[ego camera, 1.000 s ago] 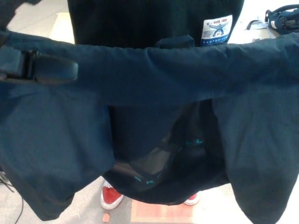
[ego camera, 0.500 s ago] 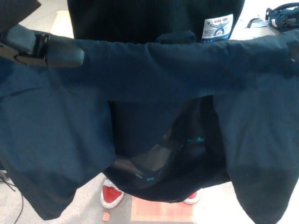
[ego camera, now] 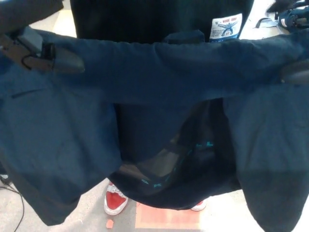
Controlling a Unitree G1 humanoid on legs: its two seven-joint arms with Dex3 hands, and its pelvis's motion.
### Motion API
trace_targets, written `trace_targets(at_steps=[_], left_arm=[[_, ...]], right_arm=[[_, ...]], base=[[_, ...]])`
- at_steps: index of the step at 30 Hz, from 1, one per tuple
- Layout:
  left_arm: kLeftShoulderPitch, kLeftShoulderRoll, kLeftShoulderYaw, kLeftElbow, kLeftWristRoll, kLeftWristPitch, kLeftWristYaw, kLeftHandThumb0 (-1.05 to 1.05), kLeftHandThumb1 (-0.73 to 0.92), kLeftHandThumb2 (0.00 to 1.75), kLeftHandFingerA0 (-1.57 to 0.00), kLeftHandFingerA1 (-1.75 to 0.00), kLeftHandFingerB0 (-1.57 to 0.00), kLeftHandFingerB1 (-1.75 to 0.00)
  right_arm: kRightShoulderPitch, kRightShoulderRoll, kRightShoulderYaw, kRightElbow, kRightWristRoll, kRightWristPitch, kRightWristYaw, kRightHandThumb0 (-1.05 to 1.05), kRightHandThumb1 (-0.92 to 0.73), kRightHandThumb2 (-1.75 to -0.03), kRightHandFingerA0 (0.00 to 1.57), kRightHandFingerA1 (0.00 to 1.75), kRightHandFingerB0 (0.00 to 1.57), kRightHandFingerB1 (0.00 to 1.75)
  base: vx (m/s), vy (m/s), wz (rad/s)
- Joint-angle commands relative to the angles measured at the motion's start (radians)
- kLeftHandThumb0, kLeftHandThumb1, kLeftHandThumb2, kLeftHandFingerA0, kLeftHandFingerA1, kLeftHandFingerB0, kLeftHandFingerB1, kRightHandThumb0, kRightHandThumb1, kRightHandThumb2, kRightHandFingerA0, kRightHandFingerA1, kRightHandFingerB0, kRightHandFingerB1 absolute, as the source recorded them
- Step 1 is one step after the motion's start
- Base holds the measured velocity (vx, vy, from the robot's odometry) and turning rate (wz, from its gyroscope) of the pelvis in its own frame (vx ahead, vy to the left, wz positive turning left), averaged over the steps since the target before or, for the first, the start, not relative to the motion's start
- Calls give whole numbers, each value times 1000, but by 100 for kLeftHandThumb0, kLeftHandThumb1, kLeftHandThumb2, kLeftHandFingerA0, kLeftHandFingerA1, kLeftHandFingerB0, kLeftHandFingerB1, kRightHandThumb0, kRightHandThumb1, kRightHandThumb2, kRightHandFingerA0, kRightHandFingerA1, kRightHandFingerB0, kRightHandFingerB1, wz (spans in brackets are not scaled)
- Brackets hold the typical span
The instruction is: A person hands a coat to the robot and the robot grabs it with both hands and holds it while the person wears the coat.
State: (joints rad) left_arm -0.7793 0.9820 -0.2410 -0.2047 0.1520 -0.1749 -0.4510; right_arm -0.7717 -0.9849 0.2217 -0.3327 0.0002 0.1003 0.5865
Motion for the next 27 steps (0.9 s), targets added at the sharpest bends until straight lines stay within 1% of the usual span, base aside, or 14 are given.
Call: trace_targets(at_steps=[1, 2, 3, 4, 6, 11, 12, 14, 20, 21, 23, 25, 26, 27], left_arm=[[-224, 84, -250, 75, -122, 569, -813, -83, 52, 65, -9, -33, -13, -25], [-227, 81, -252, 79, -123, 566, -816, -83, 52, 65, -9, -33, -13, -25], [-229, 77, -255, 85, -123, 556, -821, -38, 23, 88, -1, -49, 0, -47], [-232, 70, -261, 95, -121, 548, -828, -37, 23, 88, -2, -49, 0, -47], [-238, 64, -267, 102, -119, 546, -833, -38, 23, 88, -1, -49, 0, -47], [-245, 53, -290, 109, -89, 524, -849, -38, 23, 89, -2, -48, 0, -47], [-246, 51, -298, 109, -80, 521, -854, -84, 50, 86, -22, -46, -6, -32], [-247, 48, -313, 111, -67, 522, -867, -84, 50, 86, -23, -46, -7, -32], [-220, 47, -324, 107, -52, 531, -862, -85, 50, 87, -32, -48, -8, -35], [-211, 46, -326, 110, -48, 527, -858, -85, 50, 87, -33, -48, -9, -35], [-200, 44, -325, 112, -43, 531, -848, -87, 51, 87, -30, -47, -9, -35], [-164, 40, -305, 108, -34, 473, -793, -87, 68, 70, -56, -46, -44, -39], [-150, 37, -299, 105, -21, 440, -766, -87, 68, 70, -56, -46, -44, -39], [-58, 33, -250, 53, 41, 394, -592, -68, 89, 68, -110, -52, -110, -62]], right_arm=[[-288, -53, 338, 145, 37, 374, 786, -91, -65, -60, 57, 72, 5, 23], [-291, -52, 345, 149, 29, 369, 788, -91, -65, -60, 57, 72, 5, 23], [-294, -49, 354, 154, 13, 360, 788, -90, -66, -60, 57, 58, 6, 24], [-299, -44, 367, 161, -7, 351, 786, -88, -51, -90, 56, 68, 7, 21], [-303, -44, 376, 165, -16, 341, 786, -90, -66, -60, 62, 65, 5, 24], [-309, -47, 398, 172, -42, 317, 786, -88, -68, -61, 55, 54, 7, 24], [-311, -47, 404, 175, -49, 317, 787, -88, -68, -61, 62, 60, 7, 24], [-314, -48, 415, 180, -61, 311, 791, -85, -52, -94, 62, 71, 2, 23], [-266, -71, 397, 130, -93, 336, 700, -90, -63, -96, 66, 63, 9, 31], [-216, -78, 368, 110, -110, 302, 623, -79, -81, -65, 81, 48, 25, 31], [-177, -78, 354, 104, -150, 245, 554, -77, -84, -66, 83, 46, 37, 34], [-114, -64, 308, 100, -133, 227, 465, -59, -87, -67, 109, 57, 86, 52], [-94, -61, 291, 95, -129, 227, 440, -59, -87, -67, 109, 57, 86, 52], [-40, -59, 269, 79, -179, 175, 343, -55, -92, -68, 113, 105, 94, 93]], base=[[0, 0, 0], [0, 0, 0], [0, 0, 0], [0, 0, 0], [0, 0, 0], [0, 0, 0], [0, 0, 0], [0, 0, 0], [0, 0, 0], [0, 0, 0], [0, 0, 0], [0, 0, 0], [0, 0, 0], [0, 0, 0]])
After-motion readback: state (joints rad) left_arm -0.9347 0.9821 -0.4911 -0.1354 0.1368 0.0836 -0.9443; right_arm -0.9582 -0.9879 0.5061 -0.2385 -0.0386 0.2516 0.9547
